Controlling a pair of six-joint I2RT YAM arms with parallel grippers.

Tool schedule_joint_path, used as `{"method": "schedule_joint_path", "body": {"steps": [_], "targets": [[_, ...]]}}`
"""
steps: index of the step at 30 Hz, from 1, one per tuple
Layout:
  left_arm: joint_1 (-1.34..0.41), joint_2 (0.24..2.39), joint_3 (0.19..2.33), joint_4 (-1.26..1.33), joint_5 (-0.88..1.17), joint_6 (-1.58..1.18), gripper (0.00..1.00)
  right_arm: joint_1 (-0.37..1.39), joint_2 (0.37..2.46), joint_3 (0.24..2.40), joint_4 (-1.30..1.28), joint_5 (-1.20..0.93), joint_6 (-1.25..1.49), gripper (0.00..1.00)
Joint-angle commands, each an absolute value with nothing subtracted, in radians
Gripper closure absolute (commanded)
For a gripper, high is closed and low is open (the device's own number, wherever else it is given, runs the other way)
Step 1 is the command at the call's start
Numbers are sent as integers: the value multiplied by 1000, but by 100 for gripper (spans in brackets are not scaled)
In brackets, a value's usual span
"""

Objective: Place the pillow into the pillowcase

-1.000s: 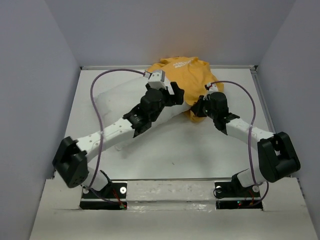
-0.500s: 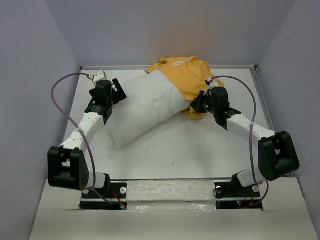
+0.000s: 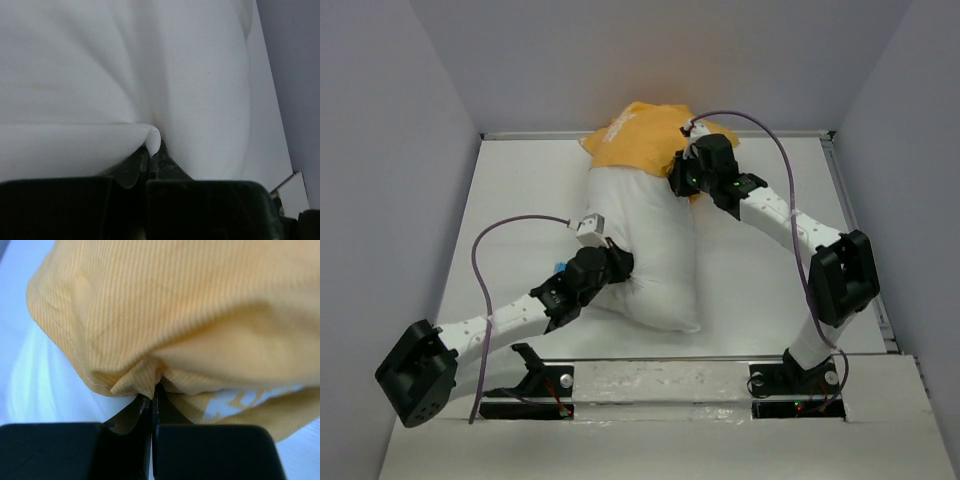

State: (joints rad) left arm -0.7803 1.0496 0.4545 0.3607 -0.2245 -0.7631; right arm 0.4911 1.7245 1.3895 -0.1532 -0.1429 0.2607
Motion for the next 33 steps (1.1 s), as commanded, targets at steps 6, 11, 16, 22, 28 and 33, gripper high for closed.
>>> {"method": "schedule_joint_path", "body": {"steps": [6,11,16,22,28,33], "targets": [[-948,1220,514,658,-310,-831,100,856,1610,1105,-31,-158,370,100],[-931,1160,497,753,-403,-799,100,856,1340,801,-79,-51,405,100],[-920,1128,437,836,-502,-856,100,844,1250,735,-165,73,391,100],[-920,1049,442,859,-525,-838,100,557,1303,768,-153,10,316,100],[-959,1130,448,974,-511,-859,100,557,1497,940,-178,-40,278,100],[-1067,1229,483,1026,-534,-842,100,548,1488,954,-123,-6,241,100]]}}
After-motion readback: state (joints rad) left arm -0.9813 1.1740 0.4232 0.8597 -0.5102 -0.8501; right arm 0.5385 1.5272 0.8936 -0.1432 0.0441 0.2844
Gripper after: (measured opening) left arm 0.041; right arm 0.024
